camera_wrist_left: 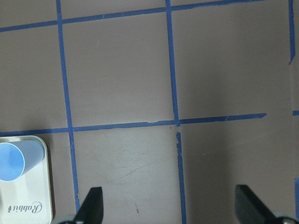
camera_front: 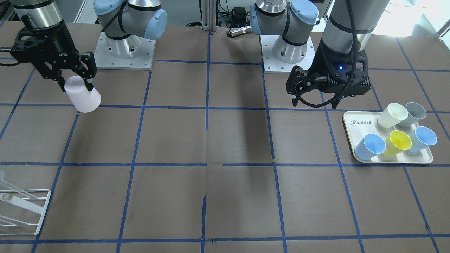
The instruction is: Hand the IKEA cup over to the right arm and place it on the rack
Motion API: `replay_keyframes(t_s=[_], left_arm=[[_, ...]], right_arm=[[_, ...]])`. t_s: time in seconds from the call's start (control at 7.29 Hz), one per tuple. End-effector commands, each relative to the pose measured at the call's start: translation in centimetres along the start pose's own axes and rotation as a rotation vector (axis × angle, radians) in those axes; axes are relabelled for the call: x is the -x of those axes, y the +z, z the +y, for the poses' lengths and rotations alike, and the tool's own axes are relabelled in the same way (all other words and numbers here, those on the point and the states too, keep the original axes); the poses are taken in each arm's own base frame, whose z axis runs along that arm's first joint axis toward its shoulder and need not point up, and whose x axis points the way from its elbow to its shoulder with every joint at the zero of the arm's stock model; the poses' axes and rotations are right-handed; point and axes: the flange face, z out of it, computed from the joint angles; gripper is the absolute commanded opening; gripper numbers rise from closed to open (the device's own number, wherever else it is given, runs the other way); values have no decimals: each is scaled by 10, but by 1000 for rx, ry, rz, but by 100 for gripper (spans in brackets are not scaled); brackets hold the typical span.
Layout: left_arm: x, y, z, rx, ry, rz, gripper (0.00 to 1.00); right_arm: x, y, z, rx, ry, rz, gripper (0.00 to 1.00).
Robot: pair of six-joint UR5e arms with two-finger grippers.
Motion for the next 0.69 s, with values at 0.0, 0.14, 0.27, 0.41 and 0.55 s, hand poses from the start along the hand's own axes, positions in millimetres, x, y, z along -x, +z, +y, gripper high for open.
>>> replay_keyframes(t_s=[0.0,0.14,0.27,0.41,0.55], left_arm=[[17,-3,0,1,0,78,100],[17,-5,0,10,3,39,100],[14,-1,-1,27,22,-35,100],[3,-1,1,29,39,-39,100],[3,-6,4,19,39,-46,100]], right_arm=[[-20,1,-28,-64,-125,61,55],[-31,-2,-53,-71,-146,68,55],[-43,-3,-81,-74,-194,76,54],[-51,5,-94,-62,-208,71,53],[-54,7,-97,-61,-210,69,52]])
